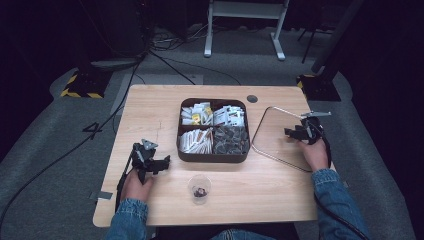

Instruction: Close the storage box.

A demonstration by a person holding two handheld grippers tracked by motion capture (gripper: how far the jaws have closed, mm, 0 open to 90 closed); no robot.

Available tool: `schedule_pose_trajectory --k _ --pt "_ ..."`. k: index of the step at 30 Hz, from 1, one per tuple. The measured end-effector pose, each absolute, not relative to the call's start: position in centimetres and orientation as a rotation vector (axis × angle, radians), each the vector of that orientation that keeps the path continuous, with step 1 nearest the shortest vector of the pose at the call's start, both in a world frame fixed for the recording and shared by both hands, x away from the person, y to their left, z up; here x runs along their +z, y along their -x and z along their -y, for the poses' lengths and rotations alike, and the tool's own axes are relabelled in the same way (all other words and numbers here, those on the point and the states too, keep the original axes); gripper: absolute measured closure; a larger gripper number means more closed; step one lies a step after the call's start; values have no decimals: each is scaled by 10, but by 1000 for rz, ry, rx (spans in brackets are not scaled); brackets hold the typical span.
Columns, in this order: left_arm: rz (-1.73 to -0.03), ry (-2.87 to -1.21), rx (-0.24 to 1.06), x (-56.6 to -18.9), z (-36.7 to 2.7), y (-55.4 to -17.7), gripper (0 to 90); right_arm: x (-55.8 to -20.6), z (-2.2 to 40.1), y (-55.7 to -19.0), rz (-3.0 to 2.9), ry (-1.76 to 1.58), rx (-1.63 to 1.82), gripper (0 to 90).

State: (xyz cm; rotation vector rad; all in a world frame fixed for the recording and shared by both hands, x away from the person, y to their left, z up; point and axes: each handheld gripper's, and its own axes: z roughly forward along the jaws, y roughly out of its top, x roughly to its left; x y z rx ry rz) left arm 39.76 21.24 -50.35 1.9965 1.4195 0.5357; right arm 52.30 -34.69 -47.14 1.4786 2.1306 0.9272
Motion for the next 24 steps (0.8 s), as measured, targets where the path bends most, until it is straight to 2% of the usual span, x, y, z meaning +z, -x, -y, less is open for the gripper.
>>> schedule_pose_trajectory --k 17,24 --pt "-1420 -1996 536 -504 -212 -398 151 -480 342 -524 -2197 -1536 843 572" --pt "-1420 -1996 536 -504 -212 -398 151 -480 341 -524 -2197 -1530 837 580"
